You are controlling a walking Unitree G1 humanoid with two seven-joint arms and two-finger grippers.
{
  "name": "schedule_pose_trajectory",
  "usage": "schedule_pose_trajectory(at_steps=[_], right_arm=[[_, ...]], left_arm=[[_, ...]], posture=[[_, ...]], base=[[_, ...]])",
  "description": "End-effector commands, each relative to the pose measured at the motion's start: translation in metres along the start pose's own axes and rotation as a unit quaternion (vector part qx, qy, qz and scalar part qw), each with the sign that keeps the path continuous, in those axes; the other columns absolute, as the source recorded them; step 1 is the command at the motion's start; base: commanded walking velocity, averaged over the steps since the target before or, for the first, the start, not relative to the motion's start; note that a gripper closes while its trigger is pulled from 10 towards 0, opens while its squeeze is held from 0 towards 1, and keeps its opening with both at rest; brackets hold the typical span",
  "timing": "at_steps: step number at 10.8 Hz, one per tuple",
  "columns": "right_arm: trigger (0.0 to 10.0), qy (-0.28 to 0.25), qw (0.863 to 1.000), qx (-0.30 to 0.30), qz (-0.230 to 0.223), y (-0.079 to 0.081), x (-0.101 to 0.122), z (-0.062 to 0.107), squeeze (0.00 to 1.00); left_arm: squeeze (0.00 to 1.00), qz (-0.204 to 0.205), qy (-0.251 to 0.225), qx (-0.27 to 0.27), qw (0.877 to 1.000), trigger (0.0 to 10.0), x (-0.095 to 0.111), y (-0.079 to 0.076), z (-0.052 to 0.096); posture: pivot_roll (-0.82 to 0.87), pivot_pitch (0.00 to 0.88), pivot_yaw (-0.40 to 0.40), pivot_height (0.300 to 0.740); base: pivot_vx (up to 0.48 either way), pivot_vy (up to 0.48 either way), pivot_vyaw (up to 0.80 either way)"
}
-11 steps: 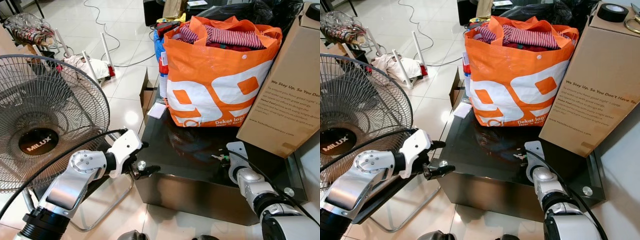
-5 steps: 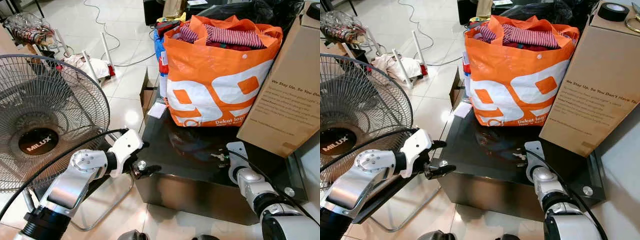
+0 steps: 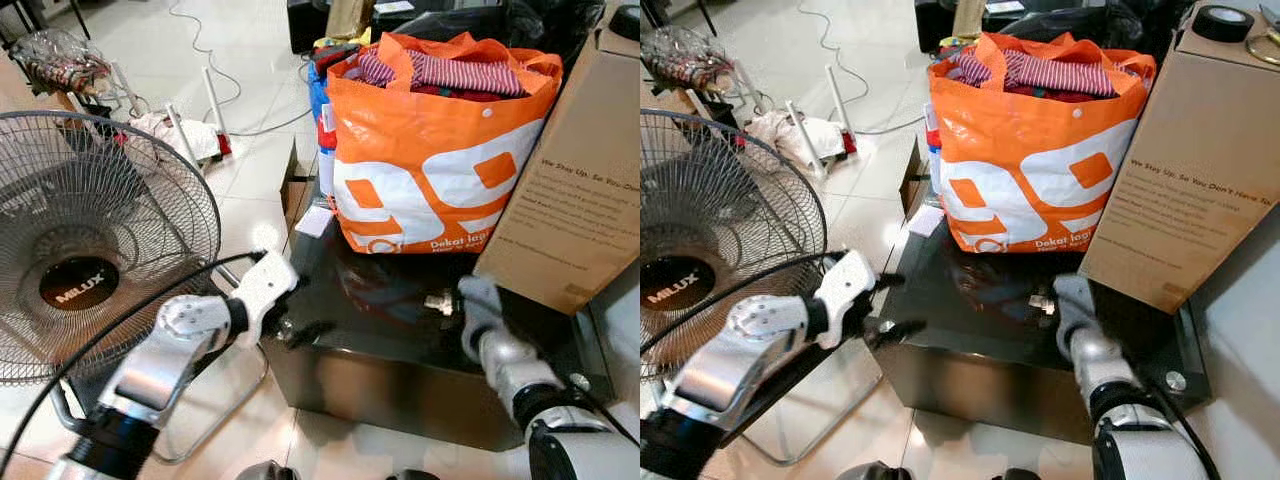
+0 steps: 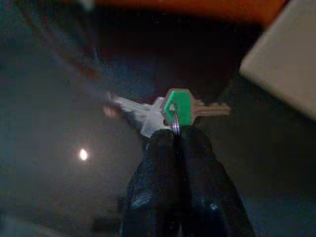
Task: Hang keys on a hook
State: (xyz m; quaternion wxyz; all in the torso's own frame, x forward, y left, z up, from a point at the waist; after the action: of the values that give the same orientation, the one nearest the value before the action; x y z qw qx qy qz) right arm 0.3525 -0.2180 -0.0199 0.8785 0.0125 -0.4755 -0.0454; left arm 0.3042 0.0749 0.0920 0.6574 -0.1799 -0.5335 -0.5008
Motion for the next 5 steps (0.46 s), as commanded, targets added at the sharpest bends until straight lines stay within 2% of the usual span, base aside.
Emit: schedule_pose_trajectory(at_steps=[1,2,3,4,5], right_arm=[[0.0,-0.024,1.0,0.008,-0.009,0.0,0.01,0.002,0.0],[0.0,-0.062,0.998,0.022,-0.007,-0.003,0.026,0.014,0.0],[0.0,-0.089,0.995,0.047,0.02,0.0,0.041,0.03,0.0],[0.0,-0.1,0.992,0.06,0.044,0.002,0.049,0.041,0.0],[0.0,-0.116,0.989,0.075,0.053,0.006,0.059,0.059,0.0]], left_arm=[[0.0,0.006,0.002,0.028,1.0,10.0,-0.003,0.009,0.004],[0.0,0.012,0.008,0.069,0.998,10.0,-0.006,0.017,0.003],[0.0,0.02,0.006,0.106,0.994,10.0,-0.005,0.028,-0.001],[0.0,0.019,0.005,0.114,0.993,10.0,-0.003,0.029,-0.005],[0.0,0.013,-0.003,0.113,0.993,10.0,0.002,0.027,-0.012]], posture=[[-0.14,0.0,0.093,0.74],[-0.15,0.0,0.094,0.74],[-0.19,0.0,0.122,0.74],[-0.2,0.0,0.12,0.74],[-0.22,0.0,0.118,0.74]], base=[[0.0,0.0,0.0],[0.0,0.0,0.0],[0.0,0.0,0.0],[0.0,0.0,0.0],[0.0,0.0,0.0]])
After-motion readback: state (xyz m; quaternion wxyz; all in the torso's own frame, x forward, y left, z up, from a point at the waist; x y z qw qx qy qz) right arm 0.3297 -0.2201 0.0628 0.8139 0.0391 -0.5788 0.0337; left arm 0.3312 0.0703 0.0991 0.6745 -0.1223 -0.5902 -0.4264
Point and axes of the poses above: a point about 5 cm out from each wrist's last joint towards the gripper, its own z axis pointing back from the gripper into the wrist, its own x axis along the axis of the wrist's last joint, y = z × x, the point moved 6 cm from there along -z, pointing out of the wrist towards the gripper, and after that the axes turned 13 degrees about -z, right-handed, at the moved point
